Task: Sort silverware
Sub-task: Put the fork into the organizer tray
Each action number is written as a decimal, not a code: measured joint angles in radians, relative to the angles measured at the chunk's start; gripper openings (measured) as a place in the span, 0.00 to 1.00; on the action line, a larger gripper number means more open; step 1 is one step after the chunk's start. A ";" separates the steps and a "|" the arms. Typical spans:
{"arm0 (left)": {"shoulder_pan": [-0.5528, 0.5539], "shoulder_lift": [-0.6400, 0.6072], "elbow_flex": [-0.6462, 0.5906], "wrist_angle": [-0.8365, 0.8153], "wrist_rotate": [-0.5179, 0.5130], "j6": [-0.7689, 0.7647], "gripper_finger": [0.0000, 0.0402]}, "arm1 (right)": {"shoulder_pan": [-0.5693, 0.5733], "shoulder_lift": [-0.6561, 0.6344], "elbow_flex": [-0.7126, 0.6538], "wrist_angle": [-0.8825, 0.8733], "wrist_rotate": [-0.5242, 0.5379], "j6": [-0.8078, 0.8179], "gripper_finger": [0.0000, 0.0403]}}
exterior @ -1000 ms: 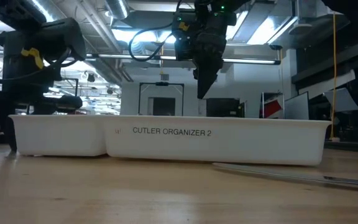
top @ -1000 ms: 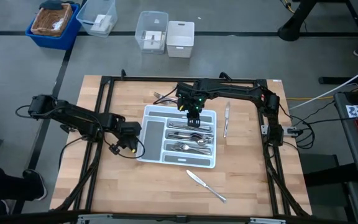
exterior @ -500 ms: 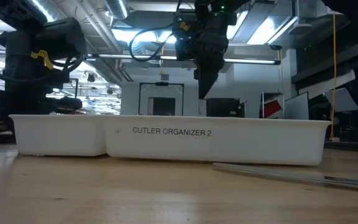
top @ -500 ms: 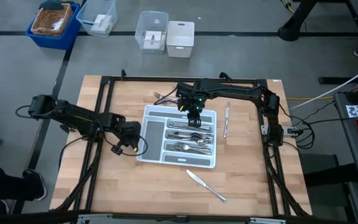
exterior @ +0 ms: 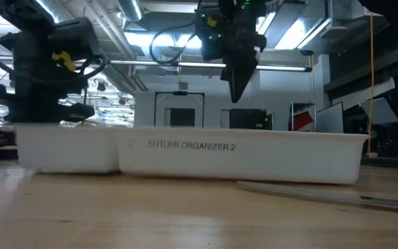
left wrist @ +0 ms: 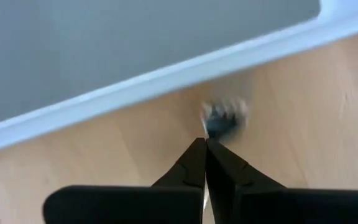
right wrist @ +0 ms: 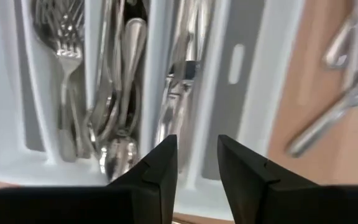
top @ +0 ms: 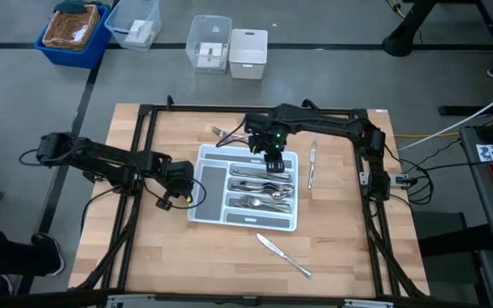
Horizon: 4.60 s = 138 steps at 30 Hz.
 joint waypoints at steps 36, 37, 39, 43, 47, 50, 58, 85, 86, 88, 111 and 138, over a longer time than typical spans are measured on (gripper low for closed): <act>0.069 -0.004 0.101 -0.062 -0.121 0.123 0.00 | -0.011 0.000 0.058 -0.009 0.020 -0.034 0.29; 0.073 -0.004 0.121 -0.097 -0.115 0.134 0.00 | -0.011 0.000 0.058 -0.009 0.020 -0.034 0.29; 0.083 -0.005 0.151 -0.182 -0.081 0.144 0.00 | -0.011 0.000 0.058 -0.009 0.019 -0.034 0.29; 0.093 -0.005 0.172 -0.372 0.010 0.160 0.00 | -0.011 0.000 0.058 -0.009 0.019 -0.034 0.29; 0.090 -0.005 0.172 -0.449 0.020 0.137 0.00 | -0.011 0.000 0.058 -0.009 0.019 -0.034 0.29; 0.090 -0.005 0.172 -0.432 0.020 0.133 0.02 | -0.011 0.001 0.058 -0.009 0.019 -0.033 0.29; 0.090 0.025 0.172 -0.411 0.011 0.087 0.19 | -0.010 0.001 0.058 -0.009 0.019 -0.033 0.29; 0.089 0.308 0.175 -0.340 0.030 0.300 0.27 | -0.010 0.002 0.058 -0.009 0.019 -0.032 0.29; 0.089 0.308 0.175 -0.340 0.032 0.303 0.27 | -0.011 0.002 0.058 -0.008 0.019 -0.032 0.29; 0.090 0.308 0.174 -0.335 0.043 0.310 0.27 | -0.011 0.002 0.058 -0.008 0.019 -0.033 0.29; 0.075 0.323 0.172 -0.295 0.024 0.431 0.02 | -0.011 0.002 0.058 -0.009 0.023 -0.034 0.29; 0.312 0.155 0.172 -0.357 -0.069 0.269 0.00 | -0.011 0.002 0.058 -0.031 0.096 -0.086 0.29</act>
